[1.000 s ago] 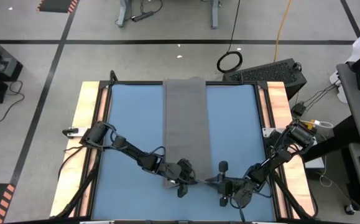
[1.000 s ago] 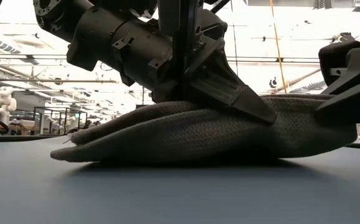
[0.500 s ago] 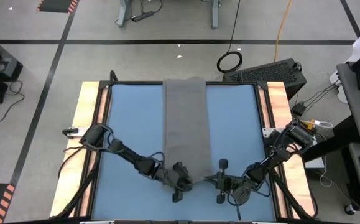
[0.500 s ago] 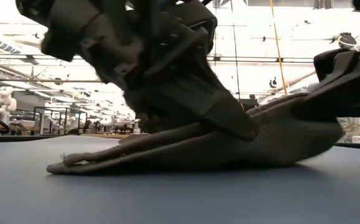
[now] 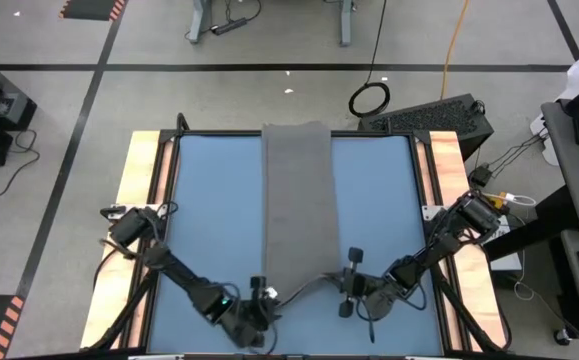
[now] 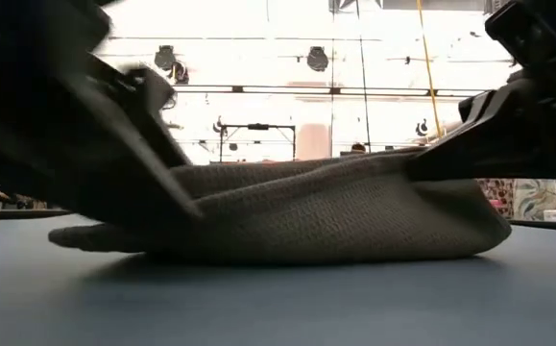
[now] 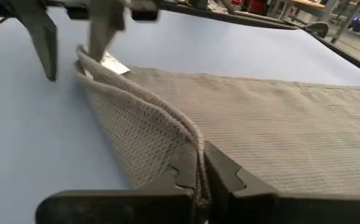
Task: Roll towel
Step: Roll the gray towel
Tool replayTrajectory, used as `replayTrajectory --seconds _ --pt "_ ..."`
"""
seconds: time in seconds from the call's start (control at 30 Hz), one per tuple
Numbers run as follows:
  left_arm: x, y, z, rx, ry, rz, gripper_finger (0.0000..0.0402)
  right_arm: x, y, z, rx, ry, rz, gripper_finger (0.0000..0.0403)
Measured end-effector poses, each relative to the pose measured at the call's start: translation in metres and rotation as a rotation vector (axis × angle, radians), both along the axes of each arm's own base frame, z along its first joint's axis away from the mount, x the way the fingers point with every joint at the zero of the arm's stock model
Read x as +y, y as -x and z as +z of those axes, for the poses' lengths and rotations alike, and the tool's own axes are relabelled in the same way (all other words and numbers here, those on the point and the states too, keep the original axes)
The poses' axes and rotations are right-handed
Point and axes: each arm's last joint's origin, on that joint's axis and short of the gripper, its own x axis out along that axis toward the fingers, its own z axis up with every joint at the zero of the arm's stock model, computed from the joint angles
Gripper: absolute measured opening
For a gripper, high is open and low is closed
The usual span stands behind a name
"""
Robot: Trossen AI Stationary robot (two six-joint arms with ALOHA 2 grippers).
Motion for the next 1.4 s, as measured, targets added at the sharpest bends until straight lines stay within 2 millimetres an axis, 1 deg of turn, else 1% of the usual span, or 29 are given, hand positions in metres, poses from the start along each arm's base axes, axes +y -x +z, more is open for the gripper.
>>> replayTrajectory --seconds 0.13,0.2,0.4,0.5,0.7,0.87,1.0,1.13,1.27,1.33,1.4 --pt "-0.012 0.02 -0.002 0.026 -0.147 -0.06 0.0169 -0.004 -0.003 0.0 -0.002 -0.003 -0.015 0.0001" --pt "-0.016 0.025 -0.001 0.003 -0.22 -0.061 0.0169 -0.006 -0.005 0.0 0.005 -0.011 -0.009 0.0001" --pt "-0.012 0.026 -0.002 0.012 -0.311 -0.065 0.0169 -0.011 -0.009 0.0 0.006 -0.057 -0.024 0.0" --pt "-0.01 0.029 -0.007 0.032 -0.353 -0.047 0.0169 -0.014 -0.011 -0.001 0.007 -0.069 -0.039 0.0" --pt "-0.004 0.037 -0.015 0.073 -0.357 -0.015 0.0169 -0.019 -0.014 -0.002 0.008 -0.094 -0.07 0.0" --pt "-0.008 0.042 -0.016 0.072 -0.36 -0.032 0.0169 -0.019 -0.014 -0.002 0.008 -0.094 -0.072 0.0" --pt "-0.011 0.046 -0.016 0.082 -0.395 -0.068 0.0169 -0.019 -0.014 -0.002 0.007 -0.1 -0.074 0.0" --pt "-0.009 0.045 -0.016 0.088 -0.434 -0.081 0.0169 -0.019 -0.014 -0.002 0.006 -0.101 -0.075 0.0" --pt "-0.002 0.038 -0.016 0.11 -0.443 -0.087 0.0167 -0.02 -0.014 -0.002 0.003 -0.113 -0.08 0.0" --pt "0.001 0.035 -0.016 0.116 -0.425 -0.075 0.0156 -0.02 -0.014 -0.002 0.001 -0.122 -0.081 0.0" --pt "0.003 0.033 -0.016 0.117 -0.415 -0.06 0.013 -0.019 -0.014 -0.002 0.001 -0.127 -0.081 0.0"
